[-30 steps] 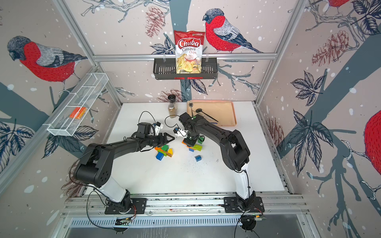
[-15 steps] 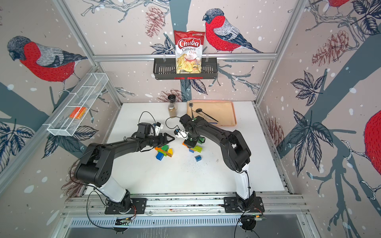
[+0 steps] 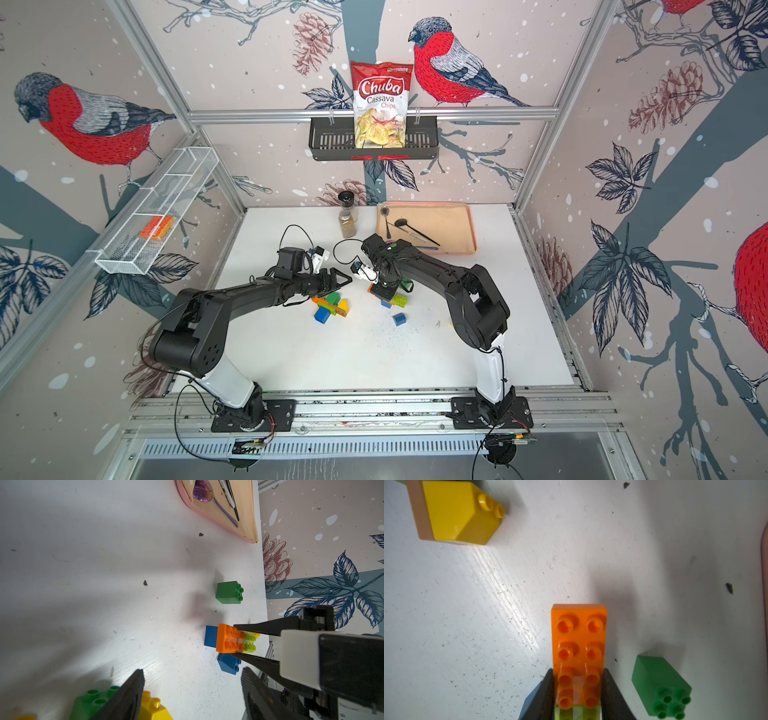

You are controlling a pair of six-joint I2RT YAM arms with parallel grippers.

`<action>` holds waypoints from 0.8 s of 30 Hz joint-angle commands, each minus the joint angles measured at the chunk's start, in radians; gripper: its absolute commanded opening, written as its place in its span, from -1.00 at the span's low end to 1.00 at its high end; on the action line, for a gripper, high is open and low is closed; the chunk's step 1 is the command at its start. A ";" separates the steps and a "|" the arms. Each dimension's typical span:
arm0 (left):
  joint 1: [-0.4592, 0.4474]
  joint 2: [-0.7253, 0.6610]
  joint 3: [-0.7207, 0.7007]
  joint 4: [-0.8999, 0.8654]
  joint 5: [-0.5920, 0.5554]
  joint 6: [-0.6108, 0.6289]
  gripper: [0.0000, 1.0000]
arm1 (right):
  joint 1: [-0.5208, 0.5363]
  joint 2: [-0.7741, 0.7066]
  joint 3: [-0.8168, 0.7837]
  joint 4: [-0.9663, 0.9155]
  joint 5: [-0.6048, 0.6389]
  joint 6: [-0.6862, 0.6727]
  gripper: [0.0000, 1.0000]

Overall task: Assemble a fork with lego
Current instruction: Assemble the lego brick with the lego brick.

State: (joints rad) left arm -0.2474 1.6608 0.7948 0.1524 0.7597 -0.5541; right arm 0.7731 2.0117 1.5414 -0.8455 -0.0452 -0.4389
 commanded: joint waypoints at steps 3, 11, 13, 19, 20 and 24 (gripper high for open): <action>0.002 0.000 0.001 0.006 0.006 0.000 0.48 | 0.000 0.022 0.010 -0.082 0.021 0.008 -0.64; 0.002 -0.009 0.000 -0.003 -0.002 0.003 0.47 | 0.023 -0.050 0.016 -0.070 -0.028 -0.073 -0.63; 0.002 -0.013 -0.001 -0.002 -0.003 0.000 0.47 | 0.026 -0.060 0.016 -0.072 -0.028 -0.081 -0.62; 0.002 -0.021 -0.006 -0.006 -0.012 -0.001 0.47 | 0.035 -0.057 -0.018 -0.046 -0.044 -0.078 -0.52; 0.002 -0.021 -0.007 -0.008 -0.014 0.002 0.47 | 0.036 -0.054 -0.022 -0.040 -0.045 -0.073 -0.49; 0.002 -0.021 -0.012 -0.009 -0.016 0.003 0.47 | 0.036 -0.031 -0.020 -0.044 -0.036 -0.059 -0.46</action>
State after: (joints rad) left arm -0.2466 1.6444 0.7860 0.1474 0.7490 -0.5537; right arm 0.8066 1.9648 1.5227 -0.8867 -0.0734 -0.5014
